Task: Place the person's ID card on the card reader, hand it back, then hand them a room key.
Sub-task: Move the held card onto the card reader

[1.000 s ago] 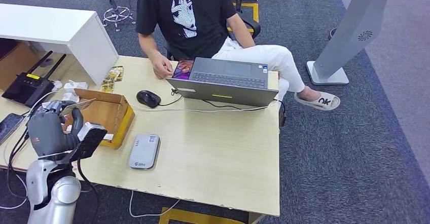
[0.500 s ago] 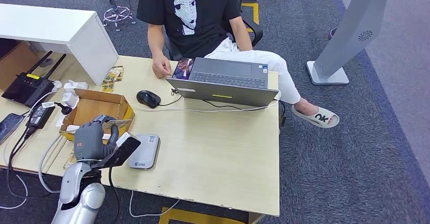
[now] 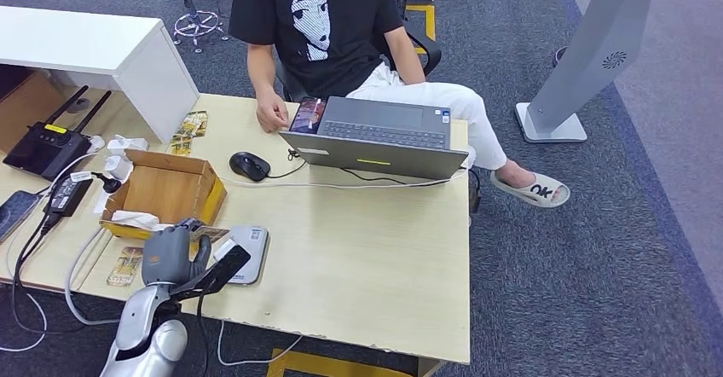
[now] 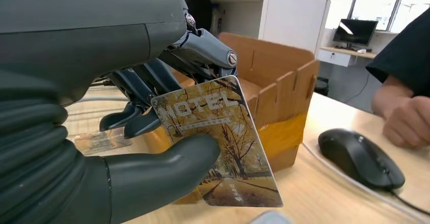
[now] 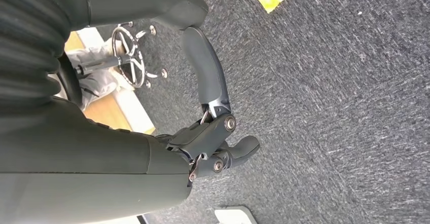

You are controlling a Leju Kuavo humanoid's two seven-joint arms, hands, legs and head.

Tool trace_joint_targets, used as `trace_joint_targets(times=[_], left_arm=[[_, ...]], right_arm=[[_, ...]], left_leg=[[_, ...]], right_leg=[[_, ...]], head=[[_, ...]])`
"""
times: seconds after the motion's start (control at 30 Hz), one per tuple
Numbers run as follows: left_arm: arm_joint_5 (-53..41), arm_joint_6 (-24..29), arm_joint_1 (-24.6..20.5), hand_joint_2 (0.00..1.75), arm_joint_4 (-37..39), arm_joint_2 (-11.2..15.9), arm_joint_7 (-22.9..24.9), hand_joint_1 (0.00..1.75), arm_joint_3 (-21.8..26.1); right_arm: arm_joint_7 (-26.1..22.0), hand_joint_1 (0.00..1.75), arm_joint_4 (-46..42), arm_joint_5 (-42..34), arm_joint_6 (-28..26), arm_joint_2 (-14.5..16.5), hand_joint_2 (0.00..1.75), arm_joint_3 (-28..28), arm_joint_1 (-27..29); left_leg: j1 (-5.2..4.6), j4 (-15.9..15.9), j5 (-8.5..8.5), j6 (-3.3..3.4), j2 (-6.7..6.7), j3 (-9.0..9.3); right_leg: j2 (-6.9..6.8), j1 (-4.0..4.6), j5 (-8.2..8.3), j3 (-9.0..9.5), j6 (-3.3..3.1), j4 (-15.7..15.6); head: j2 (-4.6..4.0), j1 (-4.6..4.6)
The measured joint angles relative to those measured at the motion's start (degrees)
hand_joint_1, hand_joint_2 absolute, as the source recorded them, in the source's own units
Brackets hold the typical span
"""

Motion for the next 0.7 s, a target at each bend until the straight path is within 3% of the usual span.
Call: trace_joint_targets(times=[0.7], left_arm=[[-5.3,1.8,-0.9,1.75,5.1,1.1,0.0,1.75,-3.2]], right_arm=[[0.2,0.00,0.1,0.7,0.2,-0.3,1.75,0.0,0.0]], left_leg=[[0.00,0.0,0.01,0.00,-0.01,0.02]], right_leg=[[-0.03,0.00,0.00,0.05,0.00,0.0]], head=[[0.00,0.00]])
